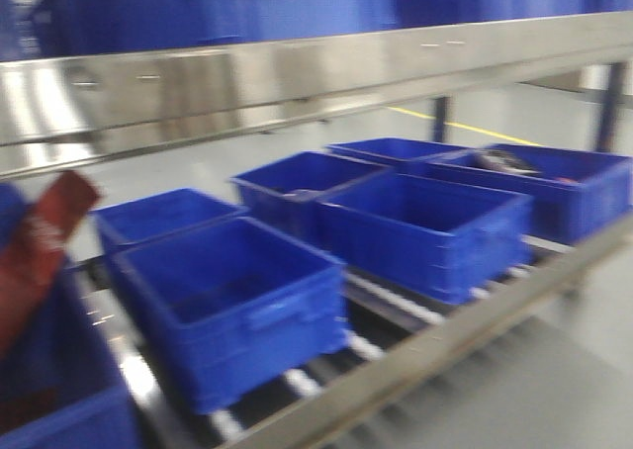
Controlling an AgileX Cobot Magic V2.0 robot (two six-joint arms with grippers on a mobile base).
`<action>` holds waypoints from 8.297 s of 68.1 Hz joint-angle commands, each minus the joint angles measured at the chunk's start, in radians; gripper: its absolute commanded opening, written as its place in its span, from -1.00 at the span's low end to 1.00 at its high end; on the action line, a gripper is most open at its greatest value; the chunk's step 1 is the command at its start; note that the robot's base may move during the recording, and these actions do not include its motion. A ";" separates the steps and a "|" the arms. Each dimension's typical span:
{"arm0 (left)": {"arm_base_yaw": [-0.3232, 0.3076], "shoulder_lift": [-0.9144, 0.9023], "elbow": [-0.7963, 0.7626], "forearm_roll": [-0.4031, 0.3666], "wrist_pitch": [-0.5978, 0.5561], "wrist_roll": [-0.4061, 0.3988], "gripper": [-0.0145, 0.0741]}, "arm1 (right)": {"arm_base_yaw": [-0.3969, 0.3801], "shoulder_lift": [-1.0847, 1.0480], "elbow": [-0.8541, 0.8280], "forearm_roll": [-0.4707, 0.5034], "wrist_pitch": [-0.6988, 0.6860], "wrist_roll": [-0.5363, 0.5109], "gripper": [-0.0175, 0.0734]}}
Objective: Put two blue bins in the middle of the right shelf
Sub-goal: 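Drive the base to the next shelf and stop facing it, then lower the held cyan bin onto the upper shelf rollers with both grippers, then open both grippers and pull them back from the cyan bin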
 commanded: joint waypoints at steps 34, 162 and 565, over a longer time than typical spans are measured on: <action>0.001 -0.019 -0.019 0.044 -0.045 -0.005 -0.92 | -0.001 -0.021 -0.022 -0.042 -0.089 -0.015 -0.98; 0.001 -0.019 -0.019 0.083 -0.045 -0.005 -0.92 | -0.001 -0.021 -0.022 -0.042 -0.089 -0.015 -0.98; 0.179 -0.931 1.202 -0.195 -1.058 0.211 -0.90 | -0.456 -1.309 1.613 0.231 -1.000 -0.345 -0.98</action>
